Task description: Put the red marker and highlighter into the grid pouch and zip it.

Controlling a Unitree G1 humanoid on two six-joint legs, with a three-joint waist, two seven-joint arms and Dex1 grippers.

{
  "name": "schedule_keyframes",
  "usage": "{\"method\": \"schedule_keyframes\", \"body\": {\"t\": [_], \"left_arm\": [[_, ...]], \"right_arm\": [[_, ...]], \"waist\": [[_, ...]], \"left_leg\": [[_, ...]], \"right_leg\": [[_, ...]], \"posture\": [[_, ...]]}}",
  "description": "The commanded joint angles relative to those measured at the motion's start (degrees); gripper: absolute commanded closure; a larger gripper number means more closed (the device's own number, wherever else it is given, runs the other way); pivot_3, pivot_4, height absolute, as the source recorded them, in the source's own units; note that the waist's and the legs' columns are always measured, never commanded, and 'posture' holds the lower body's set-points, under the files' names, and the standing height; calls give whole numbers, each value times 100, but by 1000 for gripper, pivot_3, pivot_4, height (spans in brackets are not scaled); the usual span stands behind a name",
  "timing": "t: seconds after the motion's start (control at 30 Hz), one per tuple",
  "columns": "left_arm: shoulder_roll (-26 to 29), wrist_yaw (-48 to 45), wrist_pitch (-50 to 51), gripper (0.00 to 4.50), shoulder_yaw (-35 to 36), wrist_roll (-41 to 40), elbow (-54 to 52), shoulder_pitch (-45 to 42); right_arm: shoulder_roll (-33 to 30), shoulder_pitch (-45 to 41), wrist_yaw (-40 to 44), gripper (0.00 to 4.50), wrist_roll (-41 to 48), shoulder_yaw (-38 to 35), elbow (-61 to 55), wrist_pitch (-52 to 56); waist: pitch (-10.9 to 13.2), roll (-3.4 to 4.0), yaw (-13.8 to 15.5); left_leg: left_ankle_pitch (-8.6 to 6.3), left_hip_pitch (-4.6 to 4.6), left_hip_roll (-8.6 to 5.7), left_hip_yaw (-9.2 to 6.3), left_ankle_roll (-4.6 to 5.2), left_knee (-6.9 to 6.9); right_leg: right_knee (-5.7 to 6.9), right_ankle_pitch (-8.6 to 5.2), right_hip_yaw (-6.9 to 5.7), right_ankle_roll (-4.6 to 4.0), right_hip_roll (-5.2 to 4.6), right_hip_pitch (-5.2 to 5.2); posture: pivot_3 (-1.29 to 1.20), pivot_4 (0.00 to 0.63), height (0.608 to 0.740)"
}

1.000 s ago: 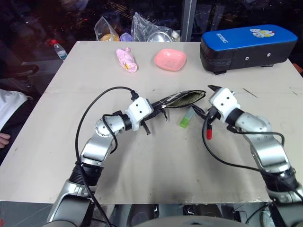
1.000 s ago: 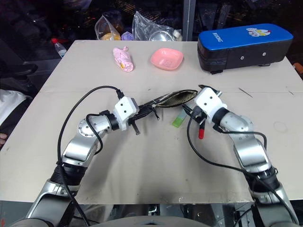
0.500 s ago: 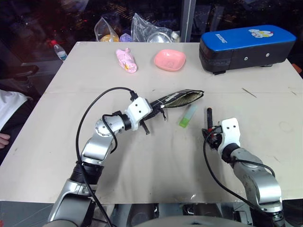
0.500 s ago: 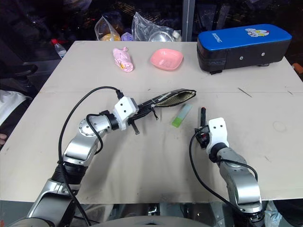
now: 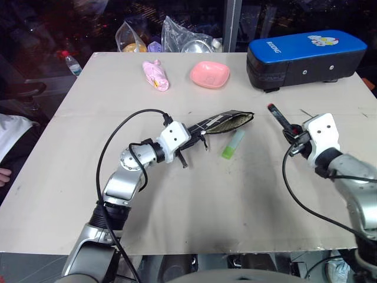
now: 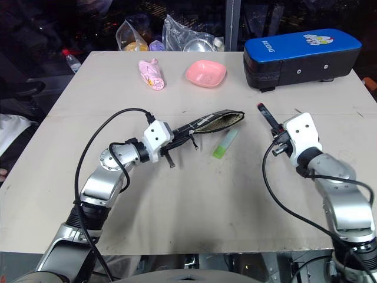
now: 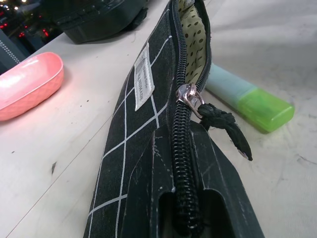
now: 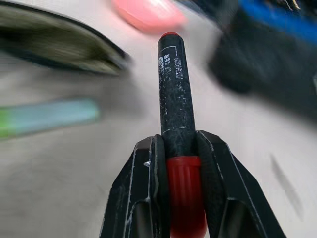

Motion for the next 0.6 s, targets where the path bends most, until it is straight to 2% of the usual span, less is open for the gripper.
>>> {"method": "schedule_keyframes", "body": {"t": [0.03,0.23,0.5,0.6], "left_arm": [[-17,41,-8,4500,11,10,-197,-122],[-30,59,21,4500,-26,0,-276,-136],[-146,4,66,4500,-177,-45,-554,-83],[-166,-17,28,4500,-218,-16,-553,-117]], "right_arm": [[-408,-202,767,4152,111,201,-57,-683],[-916,-697,1409,4152,-403,865,466,-1547],[-692,-1726,1628,4152,-1185,1673,1898,-2662],[-565,-2238,1684,4152,-1789,2154,2504,-3509]], "waist": [[1,-2,7],[7,-12,13],[9,-14,12],[9,-13,6]], "left_leg": [[0,-2,0,-1,0,0],[3,-3,-1,4,-5,7],[9,-3,0,7,-14,10],[10,-2,0,9,-16,10]], "right_leg": [[-1,0,-1,0,0,0],[-3,1,1,1,-3,2],[-2,1,3,0,-3,1],[-1,1,3,0,-3,1]], "posture": [[0,150,740],[0,150,740],[0,150,740],[0,150,740]]}}
